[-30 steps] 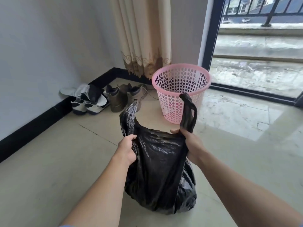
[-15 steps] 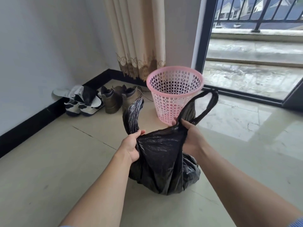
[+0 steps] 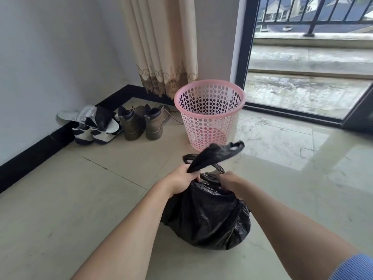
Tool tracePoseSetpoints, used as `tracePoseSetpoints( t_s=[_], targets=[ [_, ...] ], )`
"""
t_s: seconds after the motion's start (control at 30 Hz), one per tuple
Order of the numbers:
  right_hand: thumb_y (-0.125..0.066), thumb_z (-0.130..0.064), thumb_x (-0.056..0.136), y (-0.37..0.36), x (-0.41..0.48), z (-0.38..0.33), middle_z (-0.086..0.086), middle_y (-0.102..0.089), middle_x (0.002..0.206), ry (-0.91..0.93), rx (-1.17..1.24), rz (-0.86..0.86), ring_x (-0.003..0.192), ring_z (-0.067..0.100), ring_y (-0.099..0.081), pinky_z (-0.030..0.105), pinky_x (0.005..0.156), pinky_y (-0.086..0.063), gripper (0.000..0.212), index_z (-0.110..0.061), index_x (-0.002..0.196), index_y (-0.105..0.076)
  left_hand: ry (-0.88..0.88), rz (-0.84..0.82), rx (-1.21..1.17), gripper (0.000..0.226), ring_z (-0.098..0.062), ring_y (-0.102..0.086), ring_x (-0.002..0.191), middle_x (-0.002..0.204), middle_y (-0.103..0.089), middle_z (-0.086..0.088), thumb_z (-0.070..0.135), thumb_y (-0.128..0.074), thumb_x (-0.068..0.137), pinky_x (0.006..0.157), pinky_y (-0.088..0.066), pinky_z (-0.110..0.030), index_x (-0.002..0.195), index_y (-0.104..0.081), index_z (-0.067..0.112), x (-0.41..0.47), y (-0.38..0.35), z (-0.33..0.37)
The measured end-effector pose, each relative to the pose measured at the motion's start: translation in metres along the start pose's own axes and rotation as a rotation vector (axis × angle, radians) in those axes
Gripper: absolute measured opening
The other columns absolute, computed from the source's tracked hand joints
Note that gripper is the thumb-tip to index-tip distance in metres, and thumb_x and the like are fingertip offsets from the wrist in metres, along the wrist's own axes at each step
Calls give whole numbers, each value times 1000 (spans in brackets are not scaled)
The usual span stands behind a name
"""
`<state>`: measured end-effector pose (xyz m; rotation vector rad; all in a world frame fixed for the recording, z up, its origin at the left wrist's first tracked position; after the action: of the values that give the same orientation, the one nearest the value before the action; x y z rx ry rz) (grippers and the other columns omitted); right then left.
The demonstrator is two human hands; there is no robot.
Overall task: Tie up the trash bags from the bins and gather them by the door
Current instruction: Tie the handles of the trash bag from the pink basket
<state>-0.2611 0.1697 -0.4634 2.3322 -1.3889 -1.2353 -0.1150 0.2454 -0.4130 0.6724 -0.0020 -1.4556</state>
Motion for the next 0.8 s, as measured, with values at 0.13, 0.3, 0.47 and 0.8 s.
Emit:
tracePoseSetpoints(
  t_s=[0.13,0.3,0.47,0.8],
  targets=[
    [-52,-6,92,0,-1,-17,16,-60,85,170,-114,-121,71,22,-52,30,67,-42,8,-3,94,-59,94,25,345,22,-26,-62,98,103,-68,-4,35,-51,91,87,-48,-35,96,-64,19,7,2,-16],
    [-69,-30,85,-5,-20,-20,9,-67,93,57,359,-578,74,18,-63,33,73,-52,27,-9,100,-63,110,72,669,21,-31,-59,95,109,-64,-11,18,-43,90,81,-49,-38,105,-57,15,3,3,-18],
    [-70,-74,67,6,-3,-26,8,-69,115,57,534,-369,103,27,-68,45,94,-54,77,-22,123,-60,-13,74,818,22,-32,-60,102,113,-64,-6,25,-46,92,78,-45,-38,111,-58,23,7,-13,-13],
    [-56,-39,93,15,-7,-28,9,-68,84,-13,846,-444,73,23,-64,39,80,-55,34,-7,94,-67,161,42,-479,9,-23,-65,63,70,-68,-12,-3,-68,75,67,-55,-31,77,-69,6,-1,-2,-29]
  ],
)
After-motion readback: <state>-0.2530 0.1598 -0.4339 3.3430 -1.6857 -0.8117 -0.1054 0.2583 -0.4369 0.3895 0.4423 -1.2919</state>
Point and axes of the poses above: each hand's wrist, its own x-axis towards the middle knuckle, its own y-axis out of the back of the hand, z = x × y, the point moved 5 cm from there along x, towards the middle knuckle
